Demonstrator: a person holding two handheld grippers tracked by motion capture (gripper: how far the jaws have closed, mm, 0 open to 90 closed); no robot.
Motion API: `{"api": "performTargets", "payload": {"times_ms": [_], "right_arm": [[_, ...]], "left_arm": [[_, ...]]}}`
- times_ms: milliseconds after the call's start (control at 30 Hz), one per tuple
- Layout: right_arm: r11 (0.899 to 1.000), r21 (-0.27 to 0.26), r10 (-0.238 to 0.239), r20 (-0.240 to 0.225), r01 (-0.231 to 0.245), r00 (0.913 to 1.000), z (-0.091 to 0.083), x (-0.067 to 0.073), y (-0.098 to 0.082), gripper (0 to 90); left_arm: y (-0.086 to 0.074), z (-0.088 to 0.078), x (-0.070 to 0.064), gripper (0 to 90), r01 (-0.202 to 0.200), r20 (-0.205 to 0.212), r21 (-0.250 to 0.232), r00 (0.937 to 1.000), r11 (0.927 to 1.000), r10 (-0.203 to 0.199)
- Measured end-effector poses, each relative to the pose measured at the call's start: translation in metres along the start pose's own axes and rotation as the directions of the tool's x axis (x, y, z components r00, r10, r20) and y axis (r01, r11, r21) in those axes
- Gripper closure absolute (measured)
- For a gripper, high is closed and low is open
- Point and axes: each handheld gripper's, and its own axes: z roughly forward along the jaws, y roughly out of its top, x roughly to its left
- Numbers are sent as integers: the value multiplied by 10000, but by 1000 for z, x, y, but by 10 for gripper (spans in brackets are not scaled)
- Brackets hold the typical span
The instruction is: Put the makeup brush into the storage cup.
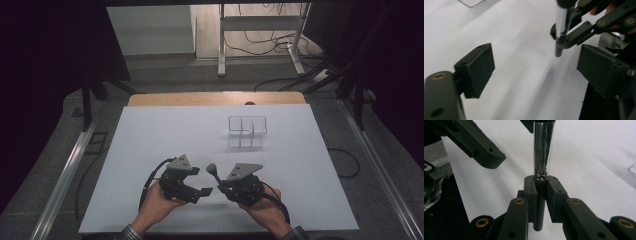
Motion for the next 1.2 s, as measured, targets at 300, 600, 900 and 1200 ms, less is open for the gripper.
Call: {"api": "performTargets", "payload": {"times_ms": [300,600,900,1200], "right_arm": [[9997,-237,-94,-26,93,10000,-6,0,-2,782],[9989,-465,-83,41,85,10000,-11,0,-5,782],[9985,-549,95,95,-90,9999,-19,-5,-10,781],[9983,-555,176,201,-164,9996,-23,-10,-14,781]], "left_arm": [[-6,-3,0,83,-12,-19,43,10000,10000,12],[-10,-8,0,46,-55,20,176,10000,9998,54],[-15,-12,4,37,-47,-381,343,9993,9994,60],[-21,-15,8,28,-151,-799,573,9966,9982,197]]}}
